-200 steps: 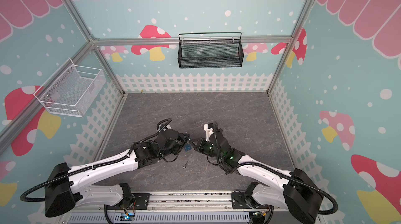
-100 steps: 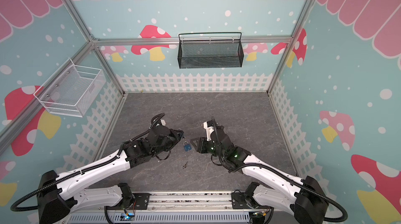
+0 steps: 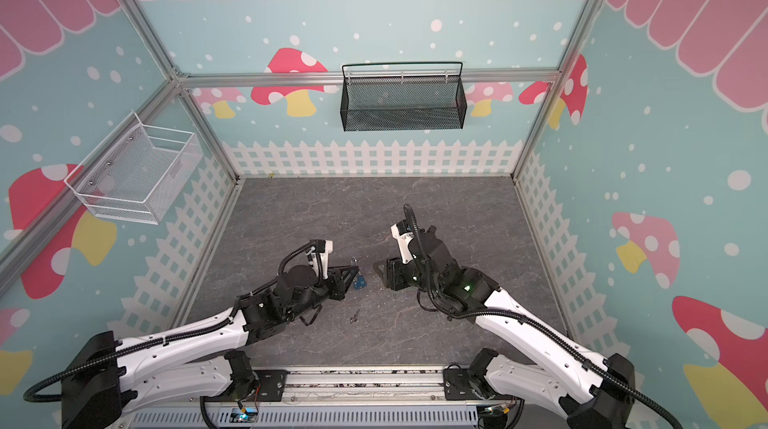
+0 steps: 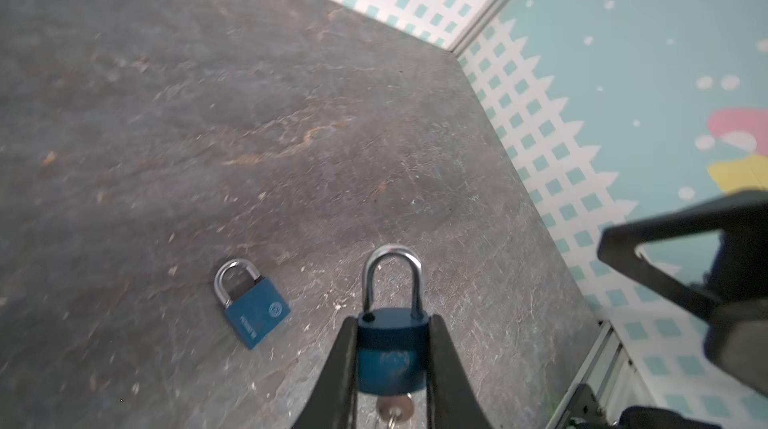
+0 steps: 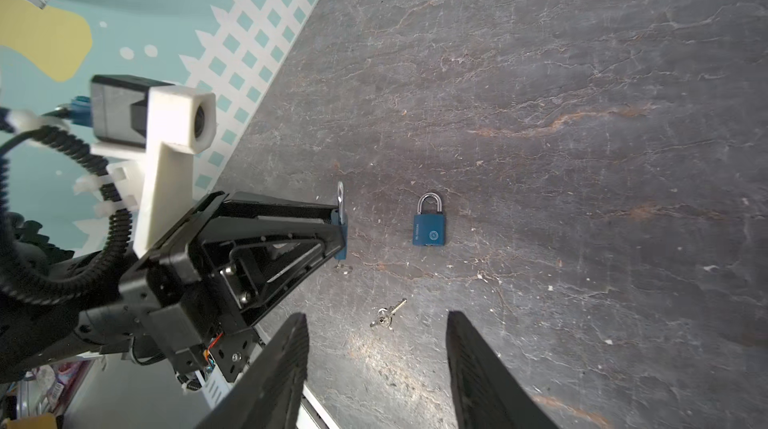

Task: Unlock with the key

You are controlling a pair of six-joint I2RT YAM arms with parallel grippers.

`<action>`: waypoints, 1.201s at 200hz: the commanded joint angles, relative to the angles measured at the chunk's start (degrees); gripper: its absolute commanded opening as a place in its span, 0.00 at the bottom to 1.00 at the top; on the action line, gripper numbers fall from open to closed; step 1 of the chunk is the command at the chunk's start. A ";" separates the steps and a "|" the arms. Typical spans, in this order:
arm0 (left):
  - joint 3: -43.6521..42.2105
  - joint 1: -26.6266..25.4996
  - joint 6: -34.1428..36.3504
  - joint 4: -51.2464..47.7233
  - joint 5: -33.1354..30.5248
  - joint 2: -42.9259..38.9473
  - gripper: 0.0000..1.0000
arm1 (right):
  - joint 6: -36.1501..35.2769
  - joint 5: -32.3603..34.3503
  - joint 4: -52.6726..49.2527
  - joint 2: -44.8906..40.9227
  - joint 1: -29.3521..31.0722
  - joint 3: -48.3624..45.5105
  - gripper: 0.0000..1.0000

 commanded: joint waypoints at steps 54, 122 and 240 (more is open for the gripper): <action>-1.13 -2.94 17.94 21.58 -1.18 7.88 0.00 | -7.51 8.28 -11.86 8.63 -0.27 11.83 0.60; 0.39 -3.63 18.56 20.67 -1.91 9.73 0.00 | -11.02 8.77 -13.23 14.26 -0.27 17.27 0.62; 0.33 -3.68 19.03 20.12 -3.04 8.58 0.00 | -14.55 12.77 -15.31 20.30 -0.27 21.17 0.62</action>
